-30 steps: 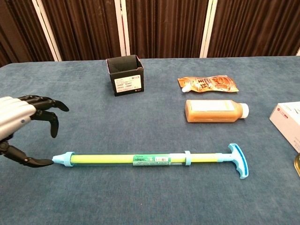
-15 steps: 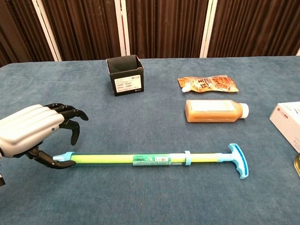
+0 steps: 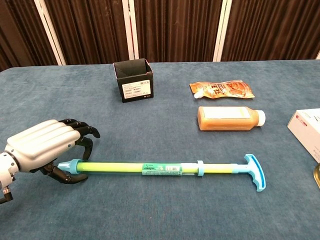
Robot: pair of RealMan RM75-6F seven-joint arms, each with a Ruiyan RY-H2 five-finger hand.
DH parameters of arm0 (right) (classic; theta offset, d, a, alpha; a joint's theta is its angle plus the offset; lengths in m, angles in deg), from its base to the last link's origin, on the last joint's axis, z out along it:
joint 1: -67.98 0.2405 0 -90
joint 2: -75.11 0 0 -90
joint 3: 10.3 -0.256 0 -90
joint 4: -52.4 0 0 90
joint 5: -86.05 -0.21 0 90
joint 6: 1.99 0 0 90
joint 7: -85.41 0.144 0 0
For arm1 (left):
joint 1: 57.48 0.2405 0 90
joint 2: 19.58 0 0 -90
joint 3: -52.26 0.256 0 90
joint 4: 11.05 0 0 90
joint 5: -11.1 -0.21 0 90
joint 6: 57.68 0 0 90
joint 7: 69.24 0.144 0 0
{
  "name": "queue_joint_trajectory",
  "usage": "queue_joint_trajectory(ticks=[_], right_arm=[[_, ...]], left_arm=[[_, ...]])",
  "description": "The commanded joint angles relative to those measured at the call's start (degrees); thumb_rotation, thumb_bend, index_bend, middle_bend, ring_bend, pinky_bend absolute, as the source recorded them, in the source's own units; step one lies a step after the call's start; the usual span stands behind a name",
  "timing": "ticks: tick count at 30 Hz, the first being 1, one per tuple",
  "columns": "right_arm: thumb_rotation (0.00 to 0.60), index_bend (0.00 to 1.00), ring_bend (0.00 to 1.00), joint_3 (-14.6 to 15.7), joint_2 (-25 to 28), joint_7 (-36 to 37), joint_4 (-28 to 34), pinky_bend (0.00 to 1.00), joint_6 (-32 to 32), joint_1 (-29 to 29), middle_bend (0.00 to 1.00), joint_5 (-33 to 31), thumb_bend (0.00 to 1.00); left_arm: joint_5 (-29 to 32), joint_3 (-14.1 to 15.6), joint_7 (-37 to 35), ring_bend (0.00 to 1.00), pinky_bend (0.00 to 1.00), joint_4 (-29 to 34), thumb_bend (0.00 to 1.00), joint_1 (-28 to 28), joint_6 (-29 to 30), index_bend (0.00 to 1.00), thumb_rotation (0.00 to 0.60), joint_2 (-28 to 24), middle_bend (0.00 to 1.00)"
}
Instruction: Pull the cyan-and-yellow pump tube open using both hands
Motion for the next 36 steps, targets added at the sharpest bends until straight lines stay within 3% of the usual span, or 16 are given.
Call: queue_joint_trajectory(ticks=[1,13,20,24,36], right_arm=[[0.6,0.0,0.0,-0.1,-0.1,-0.2,-0.1,0.0,0.1,0.0,0.0,-0.2,0.0],[0.6,0.0,0.0,1.9,-2.8,0.2,-0.5,0.0,-2.2,1.3,0.0,2.5,0.0],[0.6,0.02,0.0,3.5,-8.0,-1.5,-1.6,0.0,-3.1,3.0,0.0,6.5,0.0],[0.6,0.02,0.0,3.8,-9.3,-3.5,-0.3,0.0,-3.9,3.9,0.0,7.3,0.0],[0.6,0.06,0.0,3.1,-11.4,-8.9,5.5,0.0,-4.9,6.0,0.0,7.6,0.07]], left_arm=[[0.0,0.1,-0.2,0.13,0.15,-0.1,0.3,-0.1,0.2,0.55,0.6,0.2,0.19],[-3.0,1.8,-3.4,0.17,0.15,1.3,0.37,-0.7,3.2,0.55,0.6,-0.6,0.25],[-9.1,3.6,-8.1,0.29,0.15,-0.4,0.43,-1.5,8.3,0.63,0.6,-0.2,0.4],[-11.6,4.5,-9.7,0.34,0.16,-2.6,0.47,-1.6,11.1,0.63,0.6,0.5,0.45],[-15.8,5.6,-16.4,0.45,0.16,-6.5,0.47,-2.5,16.1,0.65,0.6,2.1,0.57]])
